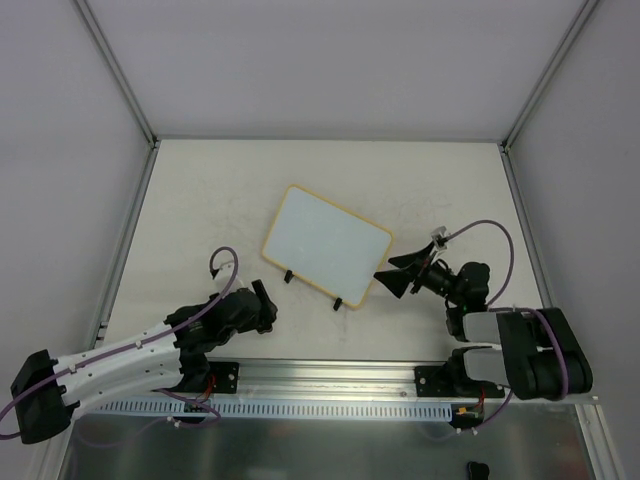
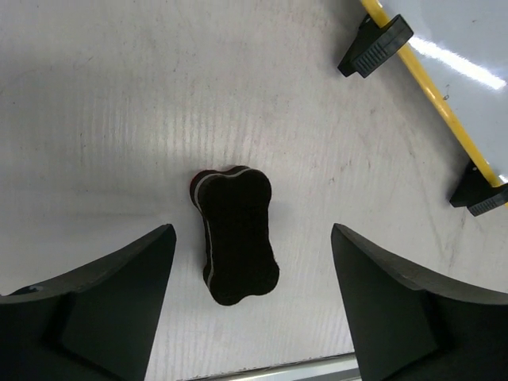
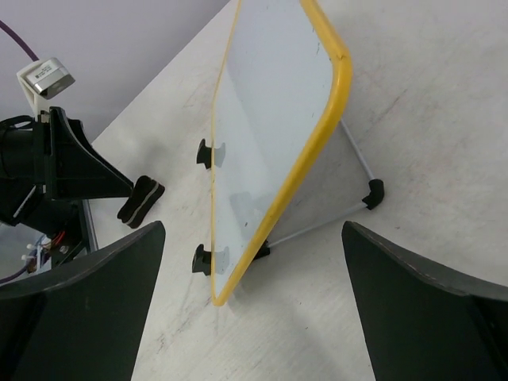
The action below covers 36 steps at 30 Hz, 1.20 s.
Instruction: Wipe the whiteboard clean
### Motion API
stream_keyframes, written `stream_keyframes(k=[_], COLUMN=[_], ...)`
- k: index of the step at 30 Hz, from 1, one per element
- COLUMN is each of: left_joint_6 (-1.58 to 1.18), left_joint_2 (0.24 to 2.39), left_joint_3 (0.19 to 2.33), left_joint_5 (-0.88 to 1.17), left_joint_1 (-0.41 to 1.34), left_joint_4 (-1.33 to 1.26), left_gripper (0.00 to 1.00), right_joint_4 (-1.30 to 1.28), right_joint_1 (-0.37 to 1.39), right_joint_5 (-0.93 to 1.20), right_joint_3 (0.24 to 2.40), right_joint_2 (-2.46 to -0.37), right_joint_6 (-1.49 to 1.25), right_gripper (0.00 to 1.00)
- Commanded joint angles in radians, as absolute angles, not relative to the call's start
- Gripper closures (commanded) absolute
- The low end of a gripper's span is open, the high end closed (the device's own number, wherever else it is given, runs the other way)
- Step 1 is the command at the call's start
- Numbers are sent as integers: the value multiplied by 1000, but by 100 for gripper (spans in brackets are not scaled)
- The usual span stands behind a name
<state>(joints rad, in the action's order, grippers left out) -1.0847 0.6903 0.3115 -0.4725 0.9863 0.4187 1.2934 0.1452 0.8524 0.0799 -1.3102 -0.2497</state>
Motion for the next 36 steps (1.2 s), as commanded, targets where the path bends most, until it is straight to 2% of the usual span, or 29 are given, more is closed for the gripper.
stream_keyframes(k=[1,3,5,6,8,9,11,12,13,15,18,23,29,33,36], left_joint_6=[-1049,-1029,-985,-959,-928,-911,-847,-822,-771,-724,-651,-543,-557,-601,-520], left_joint_2=[651,617,577,566,546,543,549,551,555,566,569,535,525,580,621], left_joint_3=[304,319,337,354,370,386,406,429,440,475,505,522,499,514,525], left_joint_5=[-489,-495,-495,-497,-517,-526,-548,-570,-583,-627,-670,-715,-794,-925,-846], left_joint_1=[976,976,976,976,976,976,976,976,976,974,976,976,976,974,904], left_joint_4=[442,443,445,445,445,445,443,443,442,440,437,410,391,388,281], left_gripper=[16,13,4,1,1,1,1,1,1,1,1,1,1,1,1], right_joint_4=[1523,1519,1503,1417,1271,1100,883,584,440,183,111,68,-84,-86,-72], right_joint_1=[103,91,74,66,58,58,58,58,58,60,58,58,60,60,60], right_joint_5=[781,738,723,710,681,636,600,533,487,413,371,315,249,239,255], right_joint_3=[25,-35,-66,-72,-77,-77,-39,-11,41,113,115,101,127,109,106], right_joint_2=[-1186,-1103,-1046,-973,-875,-818,-614,-541,-411,-313,-227,-259,-230,-198,-196], right_joint_6=[-274,-307,-337,-342,-321,-304,-252,-167,-116,-11,-23,-96,-143,-183,-179], right_gripper=[1,1,1,1,2,8,12,6,1,1,1,1,1,1,1])
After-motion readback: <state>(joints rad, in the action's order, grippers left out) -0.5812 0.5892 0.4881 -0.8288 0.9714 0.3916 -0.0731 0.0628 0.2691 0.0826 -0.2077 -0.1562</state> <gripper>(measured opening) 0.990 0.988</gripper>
